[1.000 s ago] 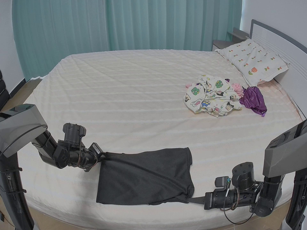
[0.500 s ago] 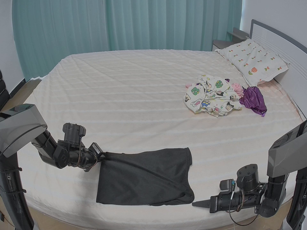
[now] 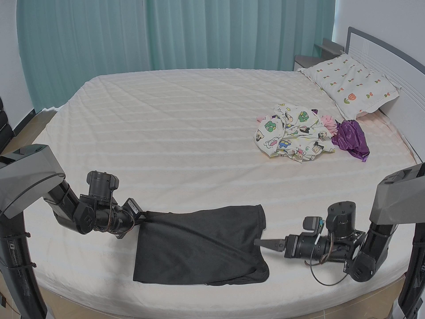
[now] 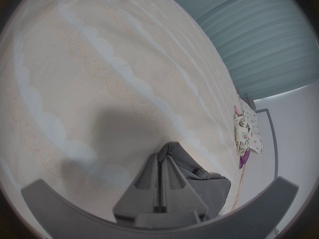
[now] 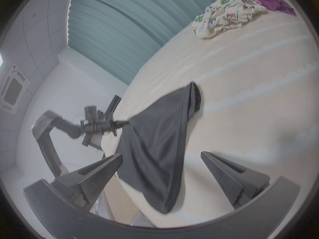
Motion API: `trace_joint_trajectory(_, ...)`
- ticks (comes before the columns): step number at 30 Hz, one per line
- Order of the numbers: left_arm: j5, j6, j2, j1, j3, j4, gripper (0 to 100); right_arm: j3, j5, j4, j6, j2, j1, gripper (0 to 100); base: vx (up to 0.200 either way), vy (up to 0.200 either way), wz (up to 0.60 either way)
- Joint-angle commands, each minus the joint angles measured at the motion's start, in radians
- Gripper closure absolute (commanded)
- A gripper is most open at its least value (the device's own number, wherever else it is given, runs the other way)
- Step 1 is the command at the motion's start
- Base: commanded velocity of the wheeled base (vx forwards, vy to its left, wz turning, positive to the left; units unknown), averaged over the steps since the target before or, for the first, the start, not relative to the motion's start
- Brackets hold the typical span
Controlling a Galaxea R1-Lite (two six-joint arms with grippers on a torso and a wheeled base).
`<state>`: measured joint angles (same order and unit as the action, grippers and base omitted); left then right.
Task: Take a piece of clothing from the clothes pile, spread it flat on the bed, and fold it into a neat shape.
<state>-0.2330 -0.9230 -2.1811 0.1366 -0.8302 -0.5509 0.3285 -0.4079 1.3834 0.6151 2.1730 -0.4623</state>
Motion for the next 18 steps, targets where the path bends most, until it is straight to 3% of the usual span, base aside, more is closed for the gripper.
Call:
trace_joint_trajectory(1, 0.0, 0.0, 0.003, 0.003, 0.008, 0.0, 100, 0.231, 0.046, -0.103, 0.086, 0.05, 0.062, 0, 0.0, 0.0, 0.0)
trace_joint_trajectory(6, 0.0, 0.0, 0.003, 0.003, 0.008, 0.0, 100, 0.431, 0.096, -0.268, 0.097, 0.133, 0.054, 0, 0.0, 0.0, 0.0)
trace_joint_trajectory(12, 0.0, 0.0, 0.001, 0.003, 0.006, 0.0, 100, 0.554, 0.136, -0.33, 0.097, 0.197, 0.031, 0, 0.0, 0.0, 0.0)
trace_joint_trajectory(13, 0.0, 0.0, 0.001, 0.003, 0.006, 0.0, 100, 0.557, 0.136, -0.33, 0.097, 0.199, 0.031, 100, 0.0, 0.0, 0.0)
trace_joint_trajectory(18, 0.0, 0.0, 0.001, 0.003, 0.005, 0.0, 100, 0.573, 0.138, -0.359, 0.1, 0.199, 0.036, 100, 0.0, 0.0, 0.0)
